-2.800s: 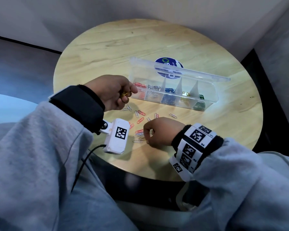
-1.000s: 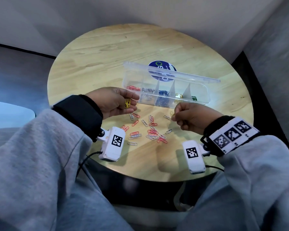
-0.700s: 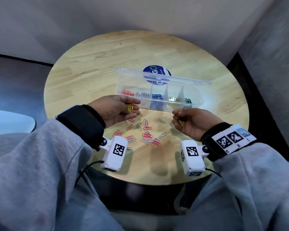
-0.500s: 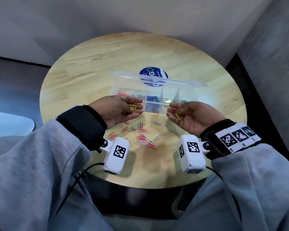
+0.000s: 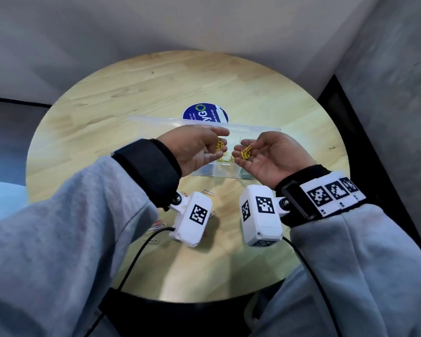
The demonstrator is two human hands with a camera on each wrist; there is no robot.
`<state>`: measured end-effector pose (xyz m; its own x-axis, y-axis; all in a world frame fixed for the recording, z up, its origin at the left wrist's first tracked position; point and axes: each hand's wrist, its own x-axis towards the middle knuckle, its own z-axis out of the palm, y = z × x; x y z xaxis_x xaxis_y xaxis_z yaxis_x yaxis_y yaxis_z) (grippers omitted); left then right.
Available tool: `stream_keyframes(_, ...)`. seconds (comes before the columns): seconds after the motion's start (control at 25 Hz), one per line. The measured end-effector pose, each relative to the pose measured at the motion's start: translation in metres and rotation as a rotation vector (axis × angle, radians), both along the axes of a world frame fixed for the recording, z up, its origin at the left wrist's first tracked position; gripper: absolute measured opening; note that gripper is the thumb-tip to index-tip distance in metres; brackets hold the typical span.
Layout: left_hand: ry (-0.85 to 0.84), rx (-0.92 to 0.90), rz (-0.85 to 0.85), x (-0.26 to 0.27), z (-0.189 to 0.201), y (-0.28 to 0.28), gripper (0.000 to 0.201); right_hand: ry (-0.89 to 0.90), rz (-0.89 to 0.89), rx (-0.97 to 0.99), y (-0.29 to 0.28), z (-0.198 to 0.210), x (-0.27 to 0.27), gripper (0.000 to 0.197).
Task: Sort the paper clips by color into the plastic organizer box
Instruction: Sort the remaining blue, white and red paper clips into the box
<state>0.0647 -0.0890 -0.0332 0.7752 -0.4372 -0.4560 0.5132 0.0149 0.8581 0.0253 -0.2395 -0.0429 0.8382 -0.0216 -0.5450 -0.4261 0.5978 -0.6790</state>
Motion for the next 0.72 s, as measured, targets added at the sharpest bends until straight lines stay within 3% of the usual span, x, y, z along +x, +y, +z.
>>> stream_keyframes(0.2,0.015,-0.026,0.005,-0.002,-0.012,-0.011,0.034,-0.082,0.015,0.103,0.002,-0.002,0.003,0.017)
stream_keyframes(0.32,-0.016,0.004,0.025,-0.003,-0.013,0.001,0.036,-0.073,-0.002,0.045,0.005,-0.002,0.000,0.016)
stream_keyframes(0.44,-0.086,0.043,-0.001,-0.005,-0.004,0.021,0.039,-0.070,0.009,-0.026,0.007,-0.005,0.001,0.033)
stream_keyframes(0.6,-0.247,0.398,-0.054,-0.006,0.008,0.053,0.025,-0.096,0.103,-0.323,0.015,-0.001,-0.003,0.017)
stream_keyframes(0.72,-0.373,0.773,-0.182,-0.007,0.009,0.072,0.021,-0.179,0.222,-0.542,0.022,0.003,-0.010,0.020)
